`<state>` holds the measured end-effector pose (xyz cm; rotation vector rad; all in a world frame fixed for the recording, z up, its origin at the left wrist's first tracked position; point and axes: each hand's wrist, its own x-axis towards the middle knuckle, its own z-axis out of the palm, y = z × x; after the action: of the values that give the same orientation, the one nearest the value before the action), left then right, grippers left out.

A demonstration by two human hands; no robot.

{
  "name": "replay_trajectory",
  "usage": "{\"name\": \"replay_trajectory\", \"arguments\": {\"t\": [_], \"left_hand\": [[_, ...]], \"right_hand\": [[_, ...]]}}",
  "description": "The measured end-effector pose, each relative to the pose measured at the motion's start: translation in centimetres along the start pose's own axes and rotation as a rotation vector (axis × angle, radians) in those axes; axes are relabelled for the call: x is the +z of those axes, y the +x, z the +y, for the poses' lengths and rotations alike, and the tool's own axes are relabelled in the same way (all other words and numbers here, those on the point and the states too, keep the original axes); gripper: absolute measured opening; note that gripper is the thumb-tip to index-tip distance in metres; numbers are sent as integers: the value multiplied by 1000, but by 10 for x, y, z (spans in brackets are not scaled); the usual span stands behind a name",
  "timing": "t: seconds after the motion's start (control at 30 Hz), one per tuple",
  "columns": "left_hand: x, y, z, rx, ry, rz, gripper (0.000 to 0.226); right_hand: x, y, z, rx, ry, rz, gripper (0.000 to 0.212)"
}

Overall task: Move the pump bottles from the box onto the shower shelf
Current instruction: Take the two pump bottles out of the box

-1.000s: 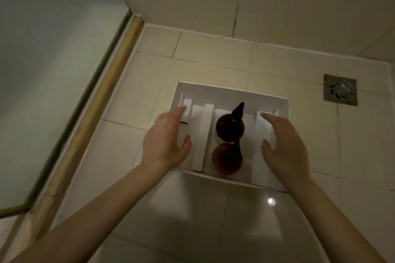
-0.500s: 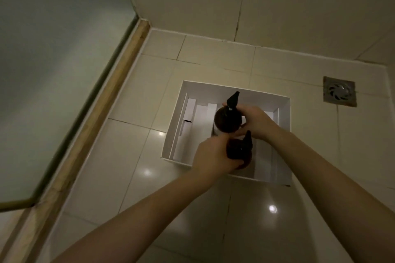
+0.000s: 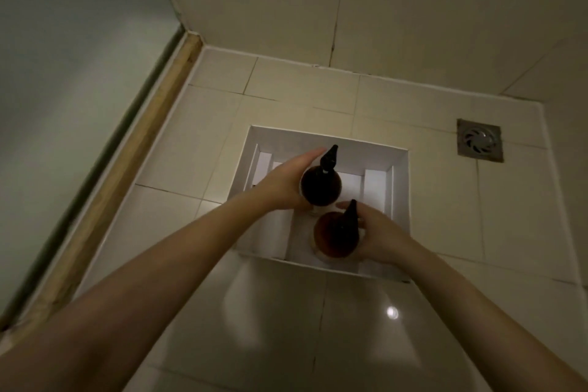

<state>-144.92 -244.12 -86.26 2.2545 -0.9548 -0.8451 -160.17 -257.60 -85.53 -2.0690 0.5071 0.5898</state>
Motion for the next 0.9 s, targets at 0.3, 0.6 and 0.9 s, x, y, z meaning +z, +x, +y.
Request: {"name": "replay_trajectory", "arguments": {"t": [0.3, 0.6, 0.9], "left_hand": [[18, 14, -6, 28, -55, 50, 79], [4, 5, -2, -80, -278, 240, 76], [-107, -47, 45, 54, -486, 446, 77]], "right_hand": [[22, 9, 17, -140, 6, 74, 76], [11, 4, 14, -214, -20, 169, 71], [-70, -36, -37, -340, 176, 387, 68]]}}
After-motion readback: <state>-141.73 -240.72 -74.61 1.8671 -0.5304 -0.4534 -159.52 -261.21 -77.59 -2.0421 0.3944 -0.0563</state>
